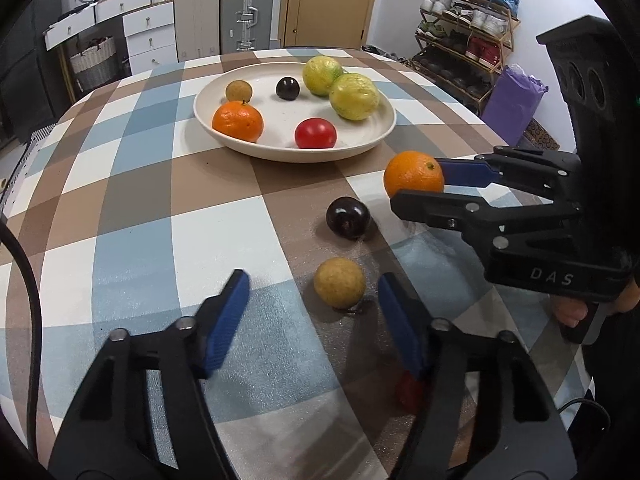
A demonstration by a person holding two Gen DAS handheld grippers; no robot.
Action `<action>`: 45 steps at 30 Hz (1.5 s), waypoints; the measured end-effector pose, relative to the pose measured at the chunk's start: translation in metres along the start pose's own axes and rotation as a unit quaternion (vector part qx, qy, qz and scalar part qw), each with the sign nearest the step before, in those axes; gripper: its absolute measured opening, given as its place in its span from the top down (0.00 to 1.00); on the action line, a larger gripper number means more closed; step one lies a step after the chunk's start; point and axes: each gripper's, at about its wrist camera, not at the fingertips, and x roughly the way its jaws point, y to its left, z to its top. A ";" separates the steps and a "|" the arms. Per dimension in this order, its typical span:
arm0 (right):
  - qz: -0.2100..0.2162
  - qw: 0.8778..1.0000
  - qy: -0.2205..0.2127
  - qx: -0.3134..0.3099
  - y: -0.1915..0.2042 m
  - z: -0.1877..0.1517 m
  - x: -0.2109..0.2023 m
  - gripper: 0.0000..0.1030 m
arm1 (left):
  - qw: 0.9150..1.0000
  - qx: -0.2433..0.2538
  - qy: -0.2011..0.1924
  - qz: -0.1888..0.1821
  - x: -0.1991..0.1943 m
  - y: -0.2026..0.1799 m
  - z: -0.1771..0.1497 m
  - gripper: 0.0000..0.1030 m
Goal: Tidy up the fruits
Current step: 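Grasp the small brown fruit with the left tool while the right tool holds the orange, then carry the brown fruit and orange over the plate with both tools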
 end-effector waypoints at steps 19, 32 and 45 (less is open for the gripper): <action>-0.001 1.000 -0.014 0.012 -0.009 -0.003 -0.010 0.59 | 0.999 0.001 -0.042 -0.026 -0.023 0.002 0.003 0.78; 0.003 0.999 -0.046 0.019 -0.015 0.004 -0.022 0.59 | 0.995 -0.033 -0.095 -0.012 -0.040 0.013 0.020 0.78; -0.002 0.997 -0.070 0.027 -0.025 0.020 -0.030 0.59 | 0.991 -0.051 -0.126 -0.009 -0.032 0.019 0.059 0.78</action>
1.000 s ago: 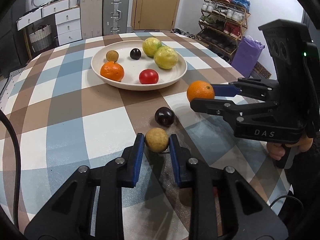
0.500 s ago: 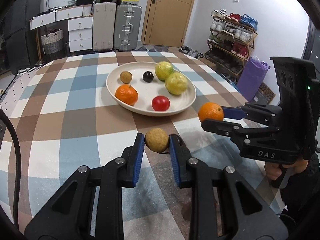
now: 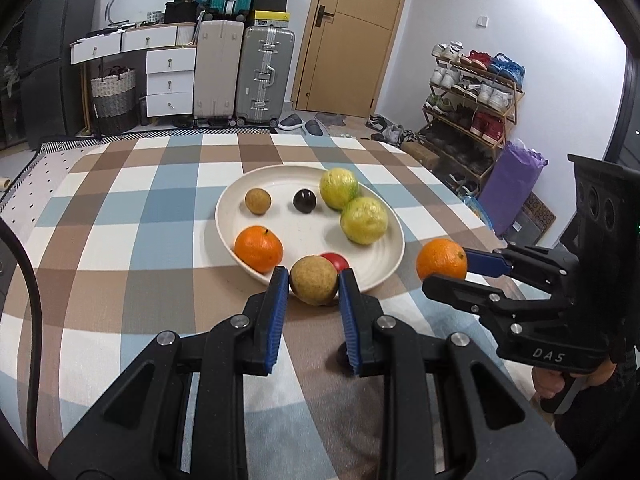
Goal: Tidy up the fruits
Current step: 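Carry the brown fruit and orange over the plate with both tools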
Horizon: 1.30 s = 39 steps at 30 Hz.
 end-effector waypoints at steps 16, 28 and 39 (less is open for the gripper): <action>0.003 1.000 -0.013 0.026 -0.020 0.024 0.014 0.59 | 1.000 0.008 0.008 0.018 0.039 0.007 0.021 0.78; 0.003 0.999 0.000 0.045 -0.023 0.029 0.040 0.59 | 1.000 0.000 0.007 0.021 0.066 0.015 0.033 0.78; -0.009 0.999 0.032 0.043 -0.023 0.025 0.063 0.59 | 0.999 0.009 0.010 0.032 0.076 0.017 0.028 0.78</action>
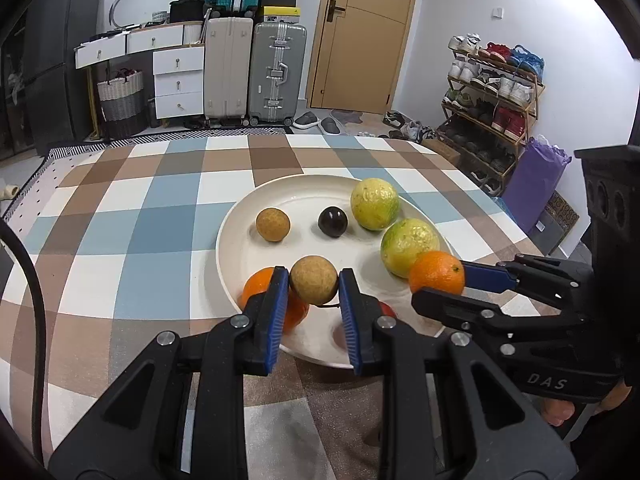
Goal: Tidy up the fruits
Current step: 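Carry the brown fruit and orange over the plate with both tools, then open both tools to release the brown fruit and orange onto the plate, then withdraw both tools toward the red tomato and black plum on the table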
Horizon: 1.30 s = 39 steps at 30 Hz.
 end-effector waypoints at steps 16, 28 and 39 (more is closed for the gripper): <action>-0.030 0.999 -0.003 -0.016 0.003 -0.001 0.002 0.53 | 1.000 0.001 0.004 -0.003 0.002 -0.002 -0.004 0.78; -0.032 0.999 -0.013 0.009 -0.005 -0.012 -0.020 0.43 | 1.000 0.003 0.010 -0.004 -0.010 -0.005 -0.009 0.44; -0.021 1.000 -0.015 0.018 -0.006 -0.024 -0.043 0.08 | 1.000 -0.008 -0.006 0.022 -0.056 -0.006 -0.021 0.00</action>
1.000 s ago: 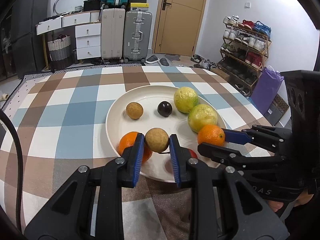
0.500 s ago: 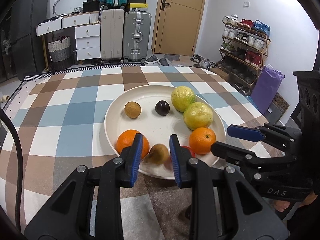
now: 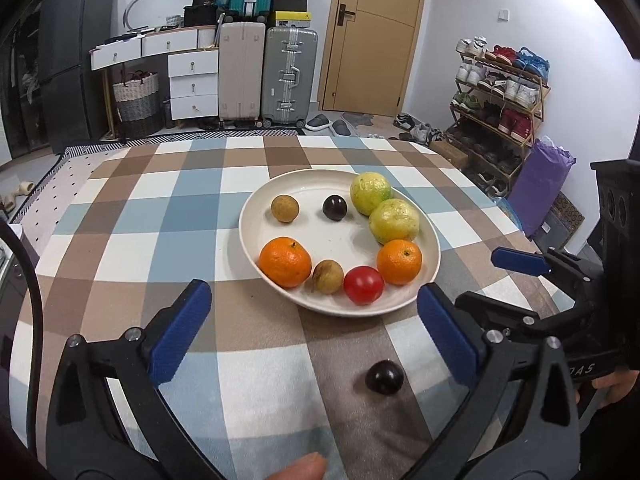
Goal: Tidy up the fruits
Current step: 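Withdraw both tools toward the red tomato and black plum on the table, then grasp the red tomato with the left tool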
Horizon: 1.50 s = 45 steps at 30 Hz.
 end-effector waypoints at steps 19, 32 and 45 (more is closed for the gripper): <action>0.006 1.000 0.016 -0.011 0.018 -0.031 -0.029 0.02 | 0.999 0.001 0.024 0.021 -0.064 -0.002 -0.049 0.00; -0.001 0.999 0.035 -0.014 0.021 -0.053 -0.036 0.01 | 0.998 0.037 0.060 0.000 -0.081 -0.029 -0.088 0.00; -0.001 0.998 0.058 -0.031 0.032 -0.064 -0.038 0.01 | 0.992 0.060 0.097 -0.046 -0.071 -0.050 -0.110 0.14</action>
